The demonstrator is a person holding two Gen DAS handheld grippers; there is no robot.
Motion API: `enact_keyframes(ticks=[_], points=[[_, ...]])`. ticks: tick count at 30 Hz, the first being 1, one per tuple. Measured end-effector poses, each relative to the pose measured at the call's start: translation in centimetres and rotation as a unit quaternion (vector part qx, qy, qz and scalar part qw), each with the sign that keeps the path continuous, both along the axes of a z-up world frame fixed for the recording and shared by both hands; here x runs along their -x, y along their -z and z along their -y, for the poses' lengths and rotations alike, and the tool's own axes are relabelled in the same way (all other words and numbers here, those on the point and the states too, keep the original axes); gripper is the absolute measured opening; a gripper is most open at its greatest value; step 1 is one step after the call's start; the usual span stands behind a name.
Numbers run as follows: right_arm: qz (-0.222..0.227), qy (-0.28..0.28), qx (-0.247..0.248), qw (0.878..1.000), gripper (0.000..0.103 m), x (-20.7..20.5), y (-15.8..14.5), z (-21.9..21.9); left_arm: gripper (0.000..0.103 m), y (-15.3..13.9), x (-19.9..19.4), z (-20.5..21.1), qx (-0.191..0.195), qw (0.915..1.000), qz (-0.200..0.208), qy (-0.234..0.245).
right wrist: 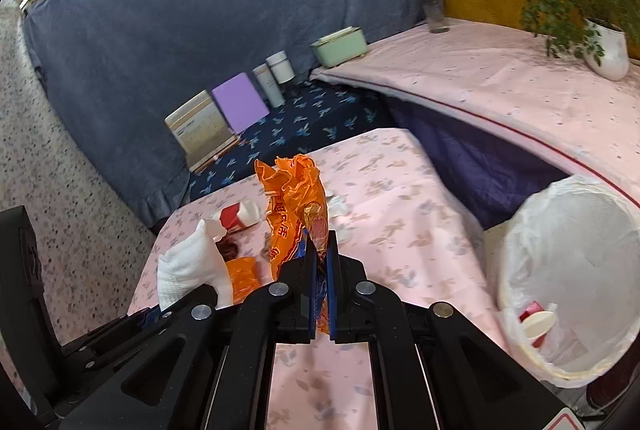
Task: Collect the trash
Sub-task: 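Carry the white cloth and orange bag over the bin and open the left tool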
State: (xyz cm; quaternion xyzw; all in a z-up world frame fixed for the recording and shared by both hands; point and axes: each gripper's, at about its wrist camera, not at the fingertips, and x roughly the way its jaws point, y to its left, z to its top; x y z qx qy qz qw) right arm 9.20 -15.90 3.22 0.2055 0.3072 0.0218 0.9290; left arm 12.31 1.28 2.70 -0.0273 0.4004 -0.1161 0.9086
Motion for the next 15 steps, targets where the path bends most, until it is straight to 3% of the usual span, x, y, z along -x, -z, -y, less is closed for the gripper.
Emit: enact_keyframes(ticks=[15], points=[[0.009,0.111,-0.013,0.994,0.004,6.3,0.2,10.8,0.015,-0.4,2.6,11.4,-0.025,0.9940,0.010,0.106]])
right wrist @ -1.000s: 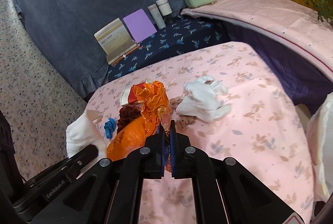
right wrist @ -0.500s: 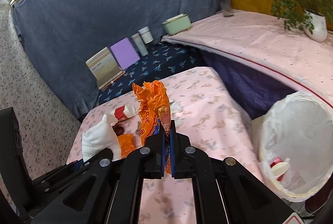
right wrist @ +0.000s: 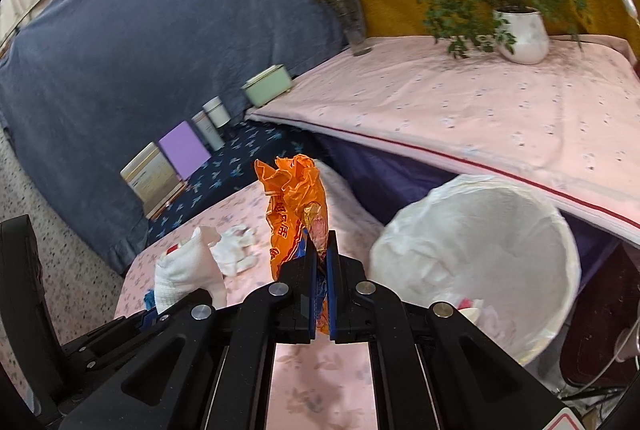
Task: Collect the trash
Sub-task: 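Carry the white cloth and orange bag over the bin and open the left tool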
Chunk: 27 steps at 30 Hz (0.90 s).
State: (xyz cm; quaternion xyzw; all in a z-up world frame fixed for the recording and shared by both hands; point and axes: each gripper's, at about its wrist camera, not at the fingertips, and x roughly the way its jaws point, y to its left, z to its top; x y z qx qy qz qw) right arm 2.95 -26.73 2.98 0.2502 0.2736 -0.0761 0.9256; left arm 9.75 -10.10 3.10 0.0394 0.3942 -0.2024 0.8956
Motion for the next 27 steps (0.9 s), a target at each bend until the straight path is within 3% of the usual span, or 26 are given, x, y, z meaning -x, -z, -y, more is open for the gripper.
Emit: enact_keyframes(ticks=[14,25,27], points=[[-0.009,0.095,-0.028,0.995,0.004,4.0,2.7,8.9,0.015,1.5,1.0,10.5,-0.012,0.9938,-0.019,0.109],[-0.022,0.118,-0.032,0.992,0.004,4.5,4.2,11.1,0.017,3.1,0.5,14.1,-0.016,0.9889,-0.038,0.143],[-0.023,0.120,-0.033,0.992,0.004,4.5,4.4,11.2,0.022,3.3,0.4,14.4,-0.016,0.9886,-0.038,0.145]])
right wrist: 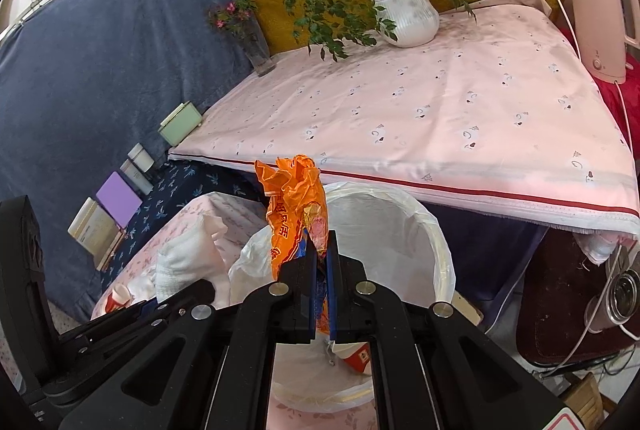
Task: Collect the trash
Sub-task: 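Carry the white cloth and orange bag over the bin and open the left tool, then open the right tool over the bin, dropping the orange bag inside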
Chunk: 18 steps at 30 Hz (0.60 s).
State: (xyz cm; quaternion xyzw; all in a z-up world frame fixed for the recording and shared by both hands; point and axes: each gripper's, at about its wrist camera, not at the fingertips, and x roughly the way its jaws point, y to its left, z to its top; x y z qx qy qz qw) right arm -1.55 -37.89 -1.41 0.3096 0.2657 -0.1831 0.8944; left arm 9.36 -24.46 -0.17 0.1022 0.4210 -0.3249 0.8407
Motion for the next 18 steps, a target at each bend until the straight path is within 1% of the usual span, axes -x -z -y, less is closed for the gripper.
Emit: enact_keyframes(ticks=[1,2,3,5,13,18], points=[[-0.001,0.001,-0.001,1.000,0.004,0.0,0.1,0.1,0.028,0.1,-0.1,0.0,0.000,1.0000,0.000,0.001],[-0.001,0.001,-0.002,1.000,0.004,-0.1,0.2,0.1,0.032,0.1,-0.1,0.1,0.001,1.0000,0.000,0.002],[-0.002,0.001,-0.002,1.000,0.004,-0.1,0.3,0.2,0.034,0.2,-0.2,0.1,0.001,1.0000,0.001,0.001],[-0.003,0.002,-0.004,1.000,0.004,-0.3,0.4,0.3,0.044,0.2,-0.3,0.0,0.002,1.0000,0.001,0.000],[-0.005,-0.004,-0.004,1.000,0.004,-0.9,0.6,-0.1,0.051,0.2,-0.7,-0.6,0.005,0.9999,0.001,-0.012],[-0.006,-0.011,-0.003,1.000,0.005,-1.4,0.5,-0.5,0.052,0.2,-0.8,-1.1,0.003,0.9998,0.004,-0.019]])
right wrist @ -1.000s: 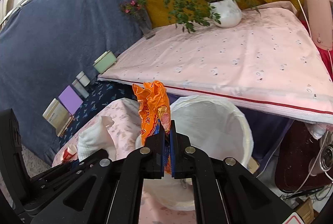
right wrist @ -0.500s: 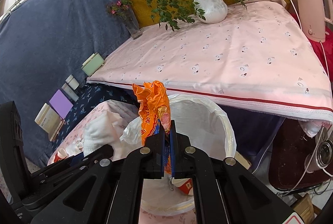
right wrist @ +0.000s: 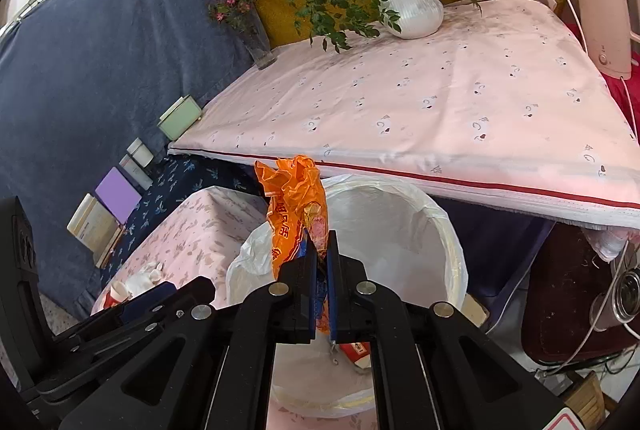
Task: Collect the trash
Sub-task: 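Open the right tool over the bin, dropping the orange bag inside, then move both open tools back over the table toward the remaining trash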
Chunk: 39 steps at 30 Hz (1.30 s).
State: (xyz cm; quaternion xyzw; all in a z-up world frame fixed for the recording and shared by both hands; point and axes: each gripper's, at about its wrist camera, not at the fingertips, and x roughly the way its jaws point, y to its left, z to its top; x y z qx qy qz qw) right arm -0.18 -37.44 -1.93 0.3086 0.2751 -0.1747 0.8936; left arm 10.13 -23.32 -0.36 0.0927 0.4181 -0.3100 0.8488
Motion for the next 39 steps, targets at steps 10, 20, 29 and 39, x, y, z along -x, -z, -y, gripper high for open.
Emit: enact_keyframes(ticks=[10,20,29,39], points=[[0.001,-0.010,0.009,1.000,0.015,-0.7,-0.5,-1.3,0.054,-0.1,-0.5,-1.4,0.001,0.9998,0.001,-0.021],[0.012,-0.021,0.027,0.999,0.035,-1.1,-1.9,-3.3,0.058,-0.6,-0.9,-3.8,0.009,0.9989,0.002,-0.046],[0.011,-0.047,0.043,0.998,0.036,-1.9,-3.0,-5.9,0.058,-1.1,-1.2,-6.6,0.019,0.9972,0.004,-0.072],[0.015,-0.088,0.059,0.994,0.043,-3.4,-4.1,-10.1,0.066,-2.0,-1.8,-11.6,0.030,0.9916,0.015,-0.125]])
